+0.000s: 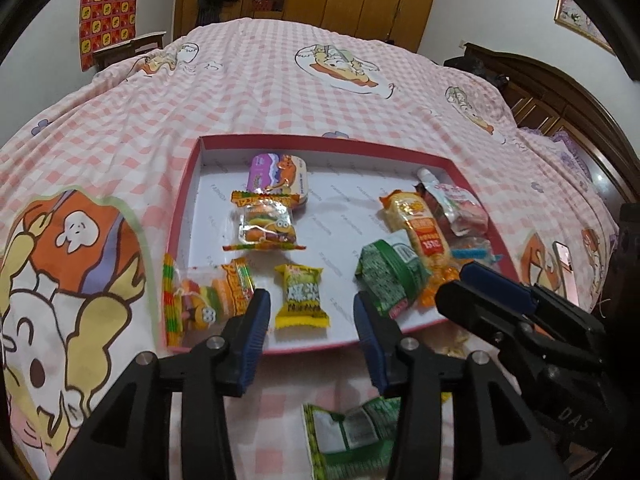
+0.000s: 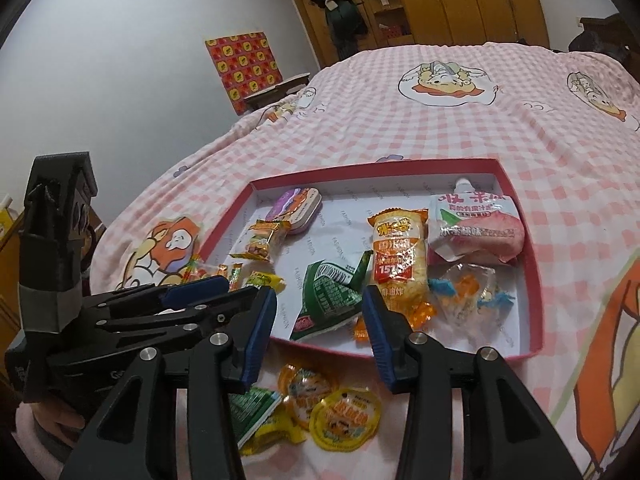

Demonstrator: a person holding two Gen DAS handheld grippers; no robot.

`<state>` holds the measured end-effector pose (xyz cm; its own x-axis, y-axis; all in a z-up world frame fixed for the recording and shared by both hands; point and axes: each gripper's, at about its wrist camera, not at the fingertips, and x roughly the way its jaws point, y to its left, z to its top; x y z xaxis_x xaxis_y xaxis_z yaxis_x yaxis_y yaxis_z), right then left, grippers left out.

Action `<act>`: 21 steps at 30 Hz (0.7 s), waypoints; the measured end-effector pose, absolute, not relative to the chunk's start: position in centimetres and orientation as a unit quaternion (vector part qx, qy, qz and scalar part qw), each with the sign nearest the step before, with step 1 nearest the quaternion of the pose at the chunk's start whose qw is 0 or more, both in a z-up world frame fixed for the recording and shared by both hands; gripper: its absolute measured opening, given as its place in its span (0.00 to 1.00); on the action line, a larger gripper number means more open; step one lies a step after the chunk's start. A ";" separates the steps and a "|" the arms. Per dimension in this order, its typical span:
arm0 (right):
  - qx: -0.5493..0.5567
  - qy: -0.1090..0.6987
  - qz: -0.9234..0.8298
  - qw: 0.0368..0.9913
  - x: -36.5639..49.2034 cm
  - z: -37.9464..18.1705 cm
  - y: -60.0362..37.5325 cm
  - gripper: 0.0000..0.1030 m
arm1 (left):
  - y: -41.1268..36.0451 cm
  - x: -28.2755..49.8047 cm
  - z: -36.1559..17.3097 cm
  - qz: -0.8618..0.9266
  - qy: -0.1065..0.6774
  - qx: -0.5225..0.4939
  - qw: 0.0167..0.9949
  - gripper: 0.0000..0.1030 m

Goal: Organize snacks
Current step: 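Move left tool to the green-striped bag while right tool moves toward the jelly cups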

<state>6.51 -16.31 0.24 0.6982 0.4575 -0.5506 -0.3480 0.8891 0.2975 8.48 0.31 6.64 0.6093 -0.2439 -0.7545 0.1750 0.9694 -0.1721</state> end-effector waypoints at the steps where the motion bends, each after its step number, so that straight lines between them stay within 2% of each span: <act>1: 0.087 0.321 0.220 0.917 6.3 0.3 -16.4 0.44 | 0.3 8.2 6.8 -0.118 0.426 -0.040 0.896 0.45; 12: 0.083 0.330 0.218 0.915 3.9 0.2 -17.3 0.45 | 0.2 5.5 7.9 -0.125 0.419 -0.039 0.899 0.51; 21: 0.088 0.337 0.207 0.914 2.5 -0.3 -18.6 0.45 | 0.1 3.4 7.2 -0.131 0.431 -0.040 0.892 0.52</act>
